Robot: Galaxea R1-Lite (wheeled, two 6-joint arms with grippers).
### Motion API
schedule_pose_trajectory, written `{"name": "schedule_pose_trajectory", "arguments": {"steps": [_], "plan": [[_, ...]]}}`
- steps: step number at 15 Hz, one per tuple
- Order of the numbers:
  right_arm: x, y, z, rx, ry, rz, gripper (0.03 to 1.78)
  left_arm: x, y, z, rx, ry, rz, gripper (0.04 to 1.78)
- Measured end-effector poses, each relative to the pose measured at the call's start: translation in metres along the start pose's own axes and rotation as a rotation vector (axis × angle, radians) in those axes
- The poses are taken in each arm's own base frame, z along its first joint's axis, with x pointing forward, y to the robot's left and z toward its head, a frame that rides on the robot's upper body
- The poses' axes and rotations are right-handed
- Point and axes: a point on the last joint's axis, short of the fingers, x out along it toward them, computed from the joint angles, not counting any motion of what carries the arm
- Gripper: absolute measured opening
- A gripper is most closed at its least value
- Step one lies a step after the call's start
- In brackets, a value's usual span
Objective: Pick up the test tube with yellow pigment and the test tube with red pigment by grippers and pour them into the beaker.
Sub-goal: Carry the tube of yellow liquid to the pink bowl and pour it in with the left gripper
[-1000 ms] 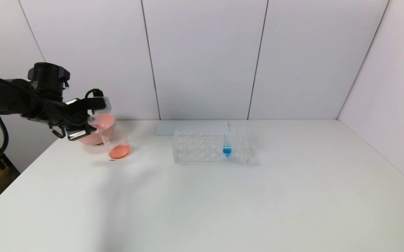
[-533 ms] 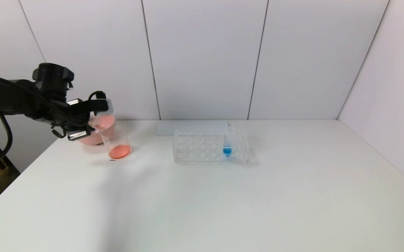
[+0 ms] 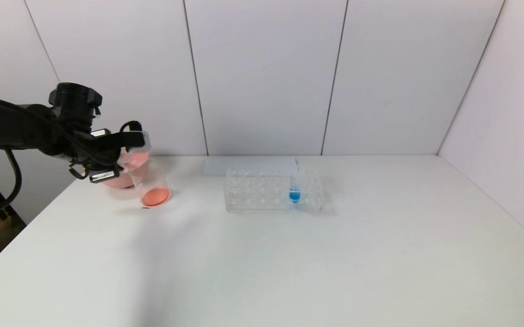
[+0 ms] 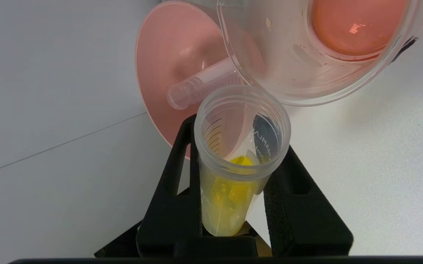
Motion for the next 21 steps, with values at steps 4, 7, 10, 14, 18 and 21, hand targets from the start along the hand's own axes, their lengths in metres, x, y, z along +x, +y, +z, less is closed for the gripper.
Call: {"name": "schedule_pose_trajectory", "arguments": {"steps": [4, 7, 10, 14, 18, 21], "plan": [[0.0, 0.0, 0.0, 0.0, 0.0, 0.0, 1.7, 0.001, -0.001, 0.004, 0.02, -0.008, -0.001, 0.49], [0.0, 0.0, 0.0, 0.0, 0.0, 0.0, 1.7, 0.002, -0.001, 0.006, 0.04, -0.004, 0.002, 0.49], [0.0, 0.0, 0.0, 0.0, 0.0, 0.0, 1.7, 0.003, -0.001, 0.01, 0.057, 0.024, 0.013, 0.49], [0.0, 0.0, 0.0, 0.0, 0.0, 0.0, 1.7, 0.005, -0.002, 0.011, 0.074, 0.028, 0.01, 0.49], [0.0, 0.0, 0.0, 0.0, 0.0, 0.0, 1.7, 0.006, -0.002, 0.013, 0.093, 0.067, 0.021, 0.49], [0.0, 0.0, 0.0, 0.0, 0.0, 0.0, 1.7, 0.006, -0.003, 0.015, 0.116, 0.065, 0.022, 0.49]]}}
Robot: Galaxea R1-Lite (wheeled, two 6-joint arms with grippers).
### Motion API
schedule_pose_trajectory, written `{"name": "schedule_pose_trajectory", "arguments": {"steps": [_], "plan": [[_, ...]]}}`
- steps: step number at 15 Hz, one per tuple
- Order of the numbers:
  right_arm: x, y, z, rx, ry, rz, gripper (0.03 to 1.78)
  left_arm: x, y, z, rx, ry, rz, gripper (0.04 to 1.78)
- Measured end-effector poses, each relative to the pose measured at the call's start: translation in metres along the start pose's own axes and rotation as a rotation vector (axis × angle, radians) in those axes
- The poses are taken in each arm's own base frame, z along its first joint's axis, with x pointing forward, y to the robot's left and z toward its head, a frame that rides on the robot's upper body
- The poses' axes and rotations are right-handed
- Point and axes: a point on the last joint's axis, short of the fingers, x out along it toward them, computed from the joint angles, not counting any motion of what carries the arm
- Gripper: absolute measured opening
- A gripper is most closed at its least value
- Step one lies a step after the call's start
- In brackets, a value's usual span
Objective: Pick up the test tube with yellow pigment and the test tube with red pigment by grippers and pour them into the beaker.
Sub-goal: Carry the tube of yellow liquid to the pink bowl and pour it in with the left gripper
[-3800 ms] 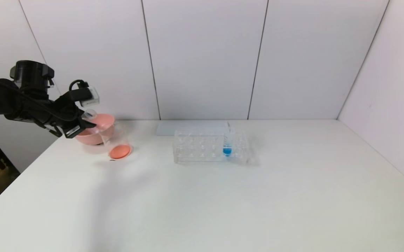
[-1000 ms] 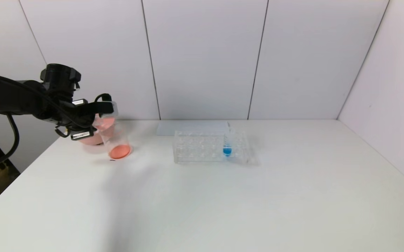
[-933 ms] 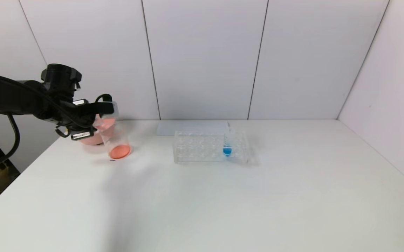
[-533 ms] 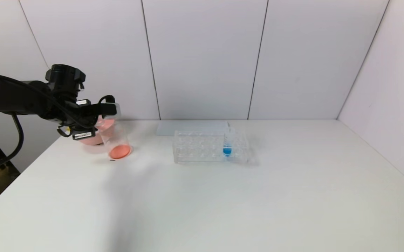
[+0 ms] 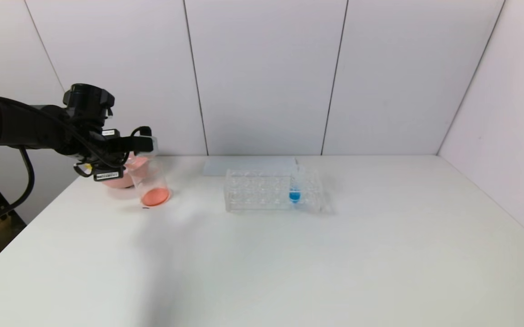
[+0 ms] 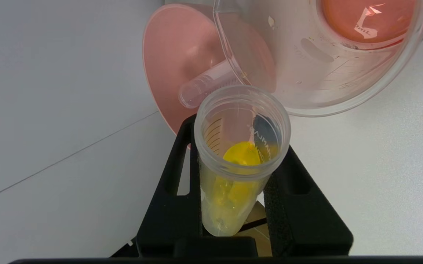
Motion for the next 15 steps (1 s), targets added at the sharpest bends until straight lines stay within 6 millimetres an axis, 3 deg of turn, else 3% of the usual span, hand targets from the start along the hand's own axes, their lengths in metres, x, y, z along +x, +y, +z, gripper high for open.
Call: {"name": "schedule_pose_trajectory", "arguments": {"steps": [15], "plan": [[0.0, 0.0, 0.0, 0.0, 0.0, 0.0, 1.7, 0.0027, -0.0008, 0.0077, 0.065, 0.06, 0.014, 0.49]]}}
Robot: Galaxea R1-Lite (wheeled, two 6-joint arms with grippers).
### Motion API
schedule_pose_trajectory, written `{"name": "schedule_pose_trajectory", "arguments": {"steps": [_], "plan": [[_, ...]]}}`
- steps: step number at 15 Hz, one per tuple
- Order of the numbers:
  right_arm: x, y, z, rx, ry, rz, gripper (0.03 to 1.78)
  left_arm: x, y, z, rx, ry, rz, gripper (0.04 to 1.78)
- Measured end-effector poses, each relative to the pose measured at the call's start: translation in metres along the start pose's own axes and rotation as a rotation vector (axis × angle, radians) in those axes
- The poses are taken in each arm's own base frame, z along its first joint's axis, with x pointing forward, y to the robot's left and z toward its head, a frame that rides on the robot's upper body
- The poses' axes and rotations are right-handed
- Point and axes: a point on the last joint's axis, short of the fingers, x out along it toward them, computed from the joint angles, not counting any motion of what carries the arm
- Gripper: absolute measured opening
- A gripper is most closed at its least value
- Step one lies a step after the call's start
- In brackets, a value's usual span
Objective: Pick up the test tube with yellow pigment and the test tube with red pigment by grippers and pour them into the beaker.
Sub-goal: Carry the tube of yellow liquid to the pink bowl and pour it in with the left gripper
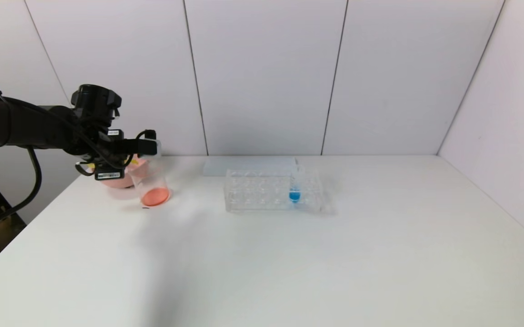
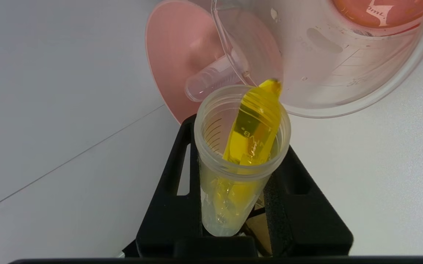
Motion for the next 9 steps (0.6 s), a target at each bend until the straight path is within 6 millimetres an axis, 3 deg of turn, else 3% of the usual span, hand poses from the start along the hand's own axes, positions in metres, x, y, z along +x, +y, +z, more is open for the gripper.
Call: {"name": "schedule_pose_trajectory", "arguments": {"steps": [9], "plan": [[0.0, 0.0, 0.0, 0.0, 0.0, 0.0, 1.7, 0.0009, 0.0001, 0.0055, 0.037, -0.001, 0.004, 0.49]]}}
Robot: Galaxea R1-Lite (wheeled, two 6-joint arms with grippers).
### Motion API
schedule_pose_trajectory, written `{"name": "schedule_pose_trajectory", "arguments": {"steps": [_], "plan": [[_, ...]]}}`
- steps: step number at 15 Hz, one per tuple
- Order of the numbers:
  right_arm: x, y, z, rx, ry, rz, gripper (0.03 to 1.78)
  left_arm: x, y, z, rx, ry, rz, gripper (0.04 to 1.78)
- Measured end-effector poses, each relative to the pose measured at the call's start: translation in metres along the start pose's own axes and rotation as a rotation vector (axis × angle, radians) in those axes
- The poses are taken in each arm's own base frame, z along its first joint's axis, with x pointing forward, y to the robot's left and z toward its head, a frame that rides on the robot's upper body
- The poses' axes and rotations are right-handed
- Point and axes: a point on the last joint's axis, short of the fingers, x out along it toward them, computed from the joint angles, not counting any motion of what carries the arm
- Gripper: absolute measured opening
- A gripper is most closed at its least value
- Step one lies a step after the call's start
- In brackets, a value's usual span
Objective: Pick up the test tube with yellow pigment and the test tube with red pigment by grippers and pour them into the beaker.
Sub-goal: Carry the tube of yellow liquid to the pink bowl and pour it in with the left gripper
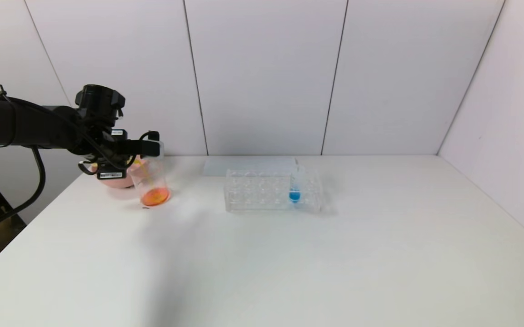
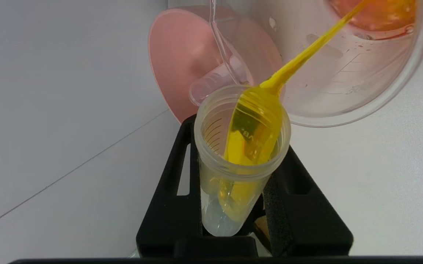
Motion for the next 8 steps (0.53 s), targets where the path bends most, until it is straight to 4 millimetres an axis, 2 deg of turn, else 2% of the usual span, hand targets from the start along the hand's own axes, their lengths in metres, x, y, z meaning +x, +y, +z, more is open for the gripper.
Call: {"name": "schedule_pose_trajectory", "arguments": {"steps": [8], "plan": [[0.0, 0.0, 0.0, 0.0, 0.0, 0.0, 1.7, -0.0002, 0.0001, 0.001, 0.038, 0.049, 0.007, 0.49]]}}
